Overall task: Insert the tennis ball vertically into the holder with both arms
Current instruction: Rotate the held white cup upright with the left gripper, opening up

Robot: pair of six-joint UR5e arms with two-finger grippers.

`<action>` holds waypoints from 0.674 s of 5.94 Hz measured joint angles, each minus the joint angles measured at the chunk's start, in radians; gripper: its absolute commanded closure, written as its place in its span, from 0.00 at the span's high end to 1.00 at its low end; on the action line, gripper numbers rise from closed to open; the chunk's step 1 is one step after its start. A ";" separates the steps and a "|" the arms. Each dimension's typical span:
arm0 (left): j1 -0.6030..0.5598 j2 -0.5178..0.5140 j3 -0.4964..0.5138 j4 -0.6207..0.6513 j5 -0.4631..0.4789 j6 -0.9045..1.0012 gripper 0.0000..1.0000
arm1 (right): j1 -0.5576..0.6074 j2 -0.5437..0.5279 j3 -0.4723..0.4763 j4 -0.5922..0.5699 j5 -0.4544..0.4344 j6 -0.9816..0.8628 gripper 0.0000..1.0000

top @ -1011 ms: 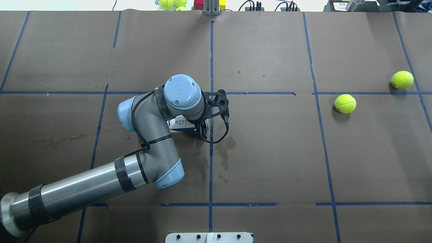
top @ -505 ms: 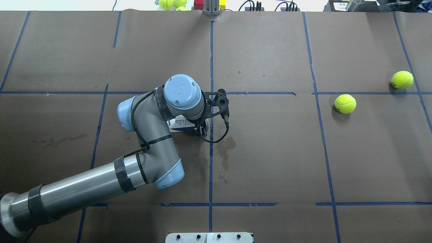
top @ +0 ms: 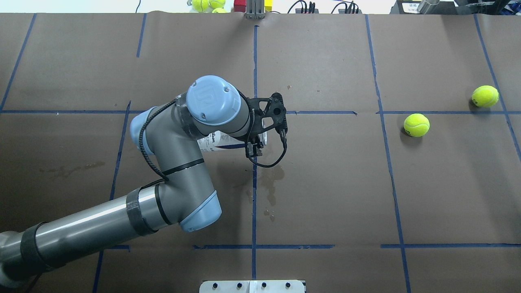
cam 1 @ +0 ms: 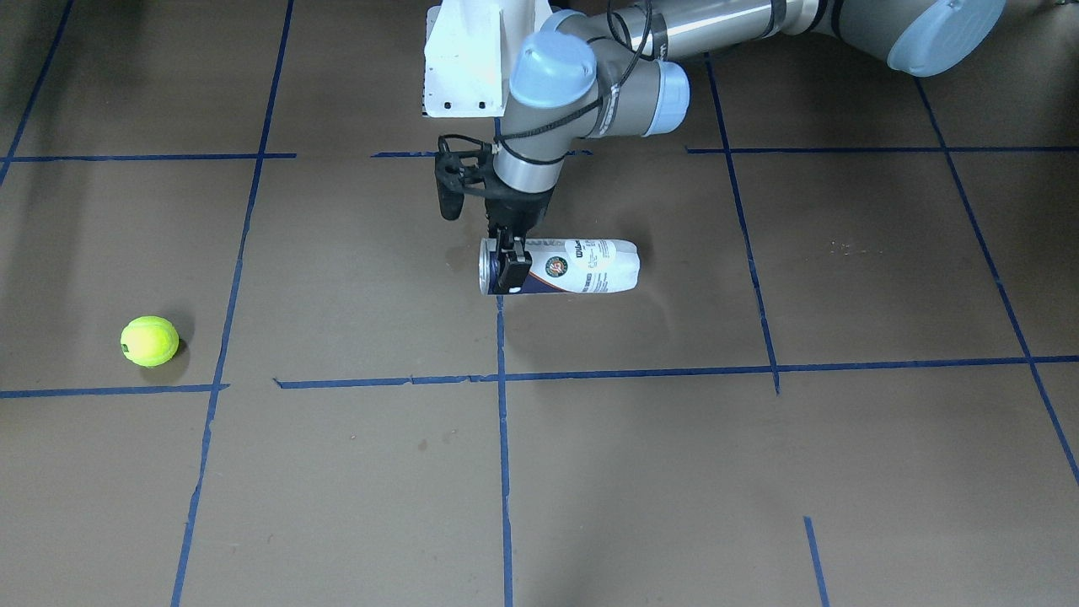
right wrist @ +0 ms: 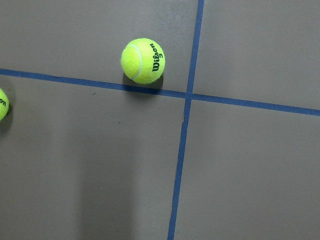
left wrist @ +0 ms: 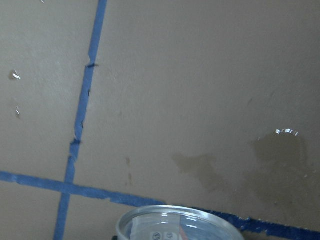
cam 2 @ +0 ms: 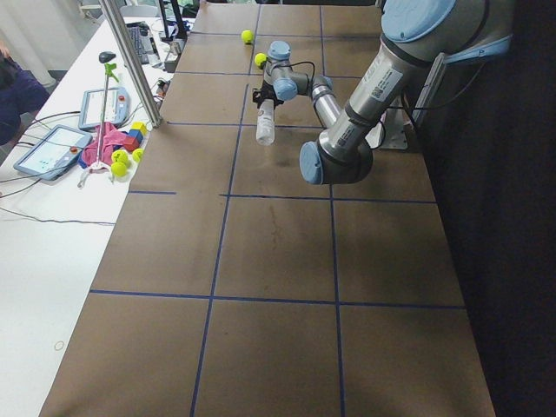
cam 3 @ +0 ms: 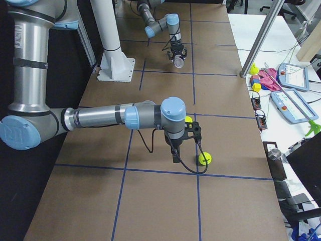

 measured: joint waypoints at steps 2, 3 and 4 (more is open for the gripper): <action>-0.011 0.024 -0.076 -0.200 -0.002 -0.215 0.50 | 0.000 0.000 -0.001 0.000 0.001 0.000 1.00; -0.015 0.050 -0.081 -0.369 -0.002 -0.315 0.47 | 0.000 0.000 -0.001 0.000 0.001 0.000 1.00; -0.019 0.077 -0.082 -0.536 -0.003 -0.402 0.47 | 0.000 0.000 -0.001 0.000 0.001 0.000 1.00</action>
